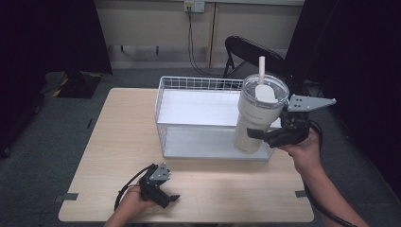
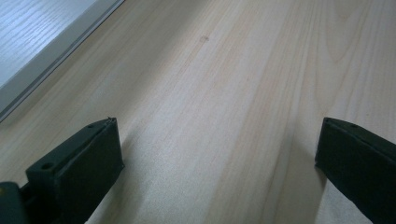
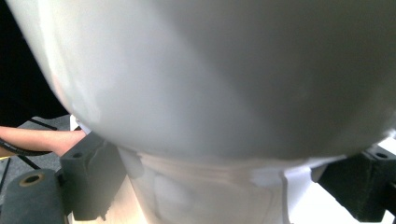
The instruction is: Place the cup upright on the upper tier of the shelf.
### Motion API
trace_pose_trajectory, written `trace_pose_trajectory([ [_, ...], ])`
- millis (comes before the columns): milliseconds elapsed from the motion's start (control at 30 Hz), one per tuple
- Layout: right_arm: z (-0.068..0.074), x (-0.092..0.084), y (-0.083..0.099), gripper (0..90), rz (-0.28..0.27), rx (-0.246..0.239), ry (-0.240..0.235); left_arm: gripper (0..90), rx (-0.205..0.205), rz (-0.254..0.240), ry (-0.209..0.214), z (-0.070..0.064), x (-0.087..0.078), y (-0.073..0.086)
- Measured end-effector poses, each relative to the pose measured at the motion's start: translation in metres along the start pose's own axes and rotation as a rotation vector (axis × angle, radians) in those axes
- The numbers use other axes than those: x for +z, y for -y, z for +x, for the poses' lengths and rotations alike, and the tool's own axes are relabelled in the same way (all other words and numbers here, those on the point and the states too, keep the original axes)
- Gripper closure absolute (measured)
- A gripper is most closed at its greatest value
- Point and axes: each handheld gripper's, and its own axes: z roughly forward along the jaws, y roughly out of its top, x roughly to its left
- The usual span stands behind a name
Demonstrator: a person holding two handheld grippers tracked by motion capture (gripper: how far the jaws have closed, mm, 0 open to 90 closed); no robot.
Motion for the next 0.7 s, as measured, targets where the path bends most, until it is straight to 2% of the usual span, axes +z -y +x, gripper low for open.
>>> trace_pose_trajectory([
  [700,-0.010,0.007,-0.026,10.4,-0.019,0.014,0.013,0.0,0.004,0.001,0.001,0.000,0.000,0.000],
])
